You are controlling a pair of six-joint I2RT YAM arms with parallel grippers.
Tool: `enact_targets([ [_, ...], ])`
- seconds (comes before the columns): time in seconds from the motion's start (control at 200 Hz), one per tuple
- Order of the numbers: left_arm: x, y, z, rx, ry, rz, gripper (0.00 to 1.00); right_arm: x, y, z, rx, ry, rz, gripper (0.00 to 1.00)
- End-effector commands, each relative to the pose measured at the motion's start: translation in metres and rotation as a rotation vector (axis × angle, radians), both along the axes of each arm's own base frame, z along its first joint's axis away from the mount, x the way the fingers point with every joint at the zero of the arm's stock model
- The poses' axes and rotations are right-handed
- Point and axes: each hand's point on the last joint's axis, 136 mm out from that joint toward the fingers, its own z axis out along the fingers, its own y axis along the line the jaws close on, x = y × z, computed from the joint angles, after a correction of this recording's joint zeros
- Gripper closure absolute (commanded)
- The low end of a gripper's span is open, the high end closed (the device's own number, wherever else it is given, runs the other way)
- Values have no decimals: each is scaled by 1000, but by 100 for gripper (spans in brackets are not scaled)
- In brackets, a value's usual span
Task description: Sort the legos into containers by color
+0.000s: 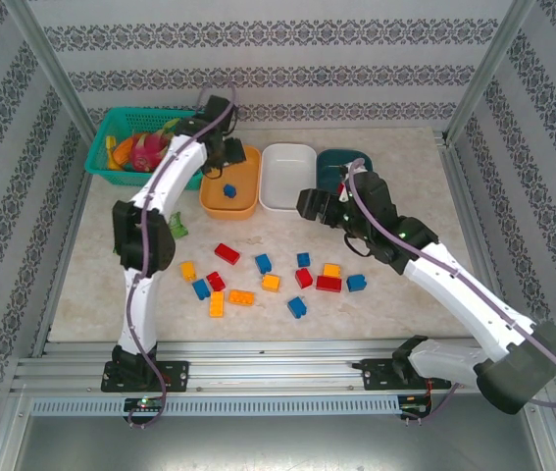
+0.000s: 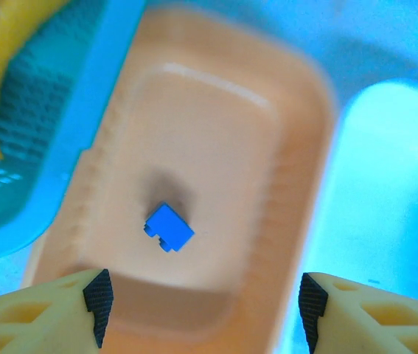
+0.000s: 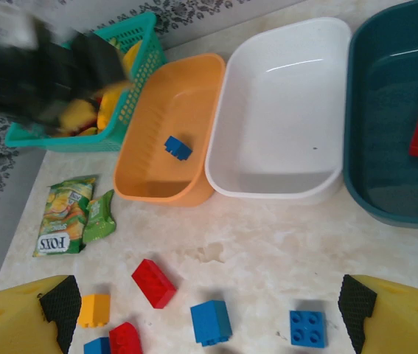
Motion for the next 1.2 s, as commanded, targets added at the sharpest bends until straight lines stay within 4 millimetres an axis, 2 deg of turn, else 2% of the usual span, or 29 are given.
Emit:
enact_targets([
  [0.0,-26,-5,77,-37,-136,-57,27,-14,-14,2,-62,5,-25,8],
  [0.14,-61,-6,121,-124,-233,-86,21,-29,-19,-2,-117,34,-20,9],
  [0.275,-103,-9,133,-202,-271,-132,18,-44,-30,-20,-181,140,-46,13],
  [0.4,-147,-13,122,-248,-249,-196,17,-55,-35,-44,-225,245,-53,16],
  [0.57,-205,-15,101,-320,-234,-247,14,-64,-39,-88,-281,401,-71,19],
  [0.639,-227,-22,91,-357,-223,-286,12,-66,-41,-107,-310,471,-81,20],
  [0.749,-260,-36,64,-410,-168,-345,11,-65,-42,-137,-349,564,-97,23],
  [0.854,-284,-50,45,-458,-135,-392,10,-62,-44,-164,-373,643,-116,26],
  [1.029,-303,-61,27,-477,-105,-408,10,-54,-48,-193,-398,705,-138,28],
  [1.194,-301,-65,30,-474,-123,-413,10,-49,-48,-214,-410,746,-130,31],
])
